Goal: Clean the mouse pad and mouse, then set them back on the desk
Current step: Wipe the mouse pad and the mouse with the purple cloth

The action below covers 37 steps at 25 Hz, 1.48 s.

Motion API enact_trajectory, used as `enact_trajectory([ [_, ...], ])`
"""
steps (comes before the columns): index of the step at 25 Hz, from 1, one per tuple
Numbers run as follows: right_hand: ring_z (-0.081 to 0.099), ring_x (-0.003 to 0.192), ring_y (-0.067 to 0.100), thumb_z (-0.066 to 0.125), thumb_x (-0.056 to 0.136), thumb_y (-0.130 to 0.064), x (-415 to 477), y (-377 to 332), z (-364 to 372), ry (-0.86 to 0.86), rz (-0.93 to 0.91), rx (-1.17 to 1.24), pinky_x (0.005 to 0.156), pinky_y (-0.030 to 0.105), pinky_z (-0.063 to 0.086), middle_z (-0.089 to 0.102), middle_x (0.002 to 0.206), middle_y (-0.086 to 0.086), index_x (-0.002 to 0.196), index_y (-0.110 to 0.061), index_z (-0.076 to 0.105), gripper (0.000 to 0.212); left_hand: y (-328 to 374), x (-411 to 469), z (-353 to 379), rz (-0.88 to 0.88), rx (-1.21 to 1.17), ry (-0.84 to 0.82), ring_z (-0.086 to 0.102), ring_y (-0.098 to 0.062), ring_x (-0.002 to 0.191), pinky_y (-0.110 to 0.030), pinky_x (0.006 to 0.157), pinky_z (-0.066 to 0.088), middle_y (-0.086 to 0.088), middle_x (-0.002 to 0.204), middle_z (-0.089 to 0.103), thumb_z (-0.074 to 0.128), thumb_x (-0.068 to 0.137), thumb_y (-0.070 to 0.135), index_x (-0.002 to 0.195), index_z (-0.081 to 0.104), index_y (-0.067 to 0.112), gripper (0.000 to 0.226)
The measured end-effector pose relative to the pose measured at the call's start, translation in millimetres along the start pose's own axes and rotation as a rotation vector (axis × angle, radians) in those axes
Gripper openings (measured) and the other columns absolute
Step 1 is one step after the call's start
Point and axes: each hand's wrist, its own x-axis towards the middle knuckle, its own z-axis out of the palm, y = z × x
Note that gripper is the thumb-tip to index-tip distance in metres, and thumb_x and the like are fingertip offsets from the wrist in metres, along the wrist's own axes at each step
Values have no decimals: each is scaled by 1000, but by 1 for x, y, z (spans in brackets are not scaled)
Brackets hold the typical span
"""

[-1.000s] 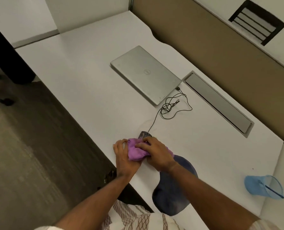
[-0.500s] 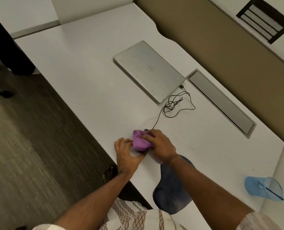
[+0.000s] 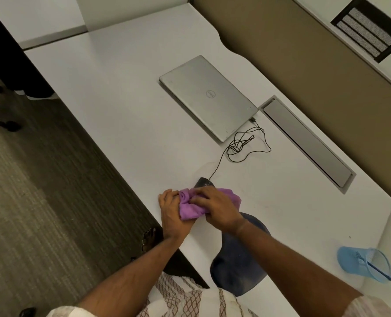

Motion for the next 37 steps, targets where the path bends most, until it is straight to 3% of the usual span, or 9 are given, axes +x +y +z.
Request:
enact_trajectory([
  [3, 50, 117, 20, 69, 77, -9, 19, 19, -13, 7, 221, 67, 99, 32, 44, 59, 125, 1, 121, -24, 68, 47, 4, 0, -2, 8, -25, 27, 48, -25, 128, -51, 120, 32, -3, 115, 66, 91, 61, 57, 108, 70, 12, 69],
  [8, 54, 103, 20, 58, 70, 2, 44, 34, -21, 34, 512, 246, 76, 19, 35, 57, 105, -5, 117, -22, 70, 54, 1, -1, -1, 14, -62, 48, 46, -22, 129, -59, 118, 33, 0, 116, 64, 96, 60, 50, 106, 72, 12, 64],
  [11, 49, 113, 16, 61, 71, -1, 27, 18, -11, 100, 464, 243, 84, 7, 29, 56, 117, -4, 119, -23, 68, 53, 4, 0, -1, 22, -51, 52, 47, -23, 127, -60, 114, 39, -2, 114, 65, 94, 60, 52, 106, 71, 11, 66],
  [14, 45, 122, 10, 62, 75, -1, -11, -8, 11, 148, 259, 257, 103, 15, 31, 55, 130, -5, 118, -25, 67, 50, 2, 0, -2, 55, 30, 9, 50, -27, 124, -61, 110, 42, -7, 114, 65, 94, 58, 47, 109, 67, 9, 69],
  [16, 47, 124, 11, 62, 79, -3, -30, -15, 20, 151, 182, 229, 105, 24, 39, 57, 131, -4, 119, -23, 67, 45, -3, 2, -2, 61, 77, -26, 52, -32, 126, -62, 111, 41, -10, 116, 67, 93, 57, 42, 110, 67, 8, 67],
  [19, 51, 119, 13, 65, 82, -3, -32, -4, 19, 169, 132, 176, 103, 18, 38, 61, 126, 1, 119, -20, 68, 41, -2, 1, -1, 83, 139, -39, 54, -35, 125, -63, 109, 42, -13, 116, 68, 98, 56, 39, 111, 69, 6, 70],
  [25, 57, 94, 14, 53, 73, -7, 4, 21, -6, 274, 688, 446, 79, 20, 41, 64, 106, -1, 109, -19, 69, 41, 2, -1, -2, 118, -22, 73, 46, -23, 124, -65, 106, 42, -4, 113, 64, 95, 64, 47, 106, 70, 9, 62],
  [32, 60, 89, 0, 57, 85, -2, -16, -33, 23, 467, 804, 580, 77, 6, 44, 66, 101, -6, 113, -19, 68, 35, 2, 0, -1, 126, -40, 98, 50, -23, 120, -66, 109, 37, -6, 110, 65, 78, 68, 56, 104, 71, 8, 60],
  [37, 59, 100, 4, 65, 76, 0, -38, -34, 34, 342, 561, 505, 88, 14, 49, 65, 111, -7, 118, -24, 69, 48, -3, 1, 1, 147, 73, 51, 55, -28, 120, -64, 113, 34, -8, 107, 69, 72, 68, 57, 104, 69, 8, 60],
])
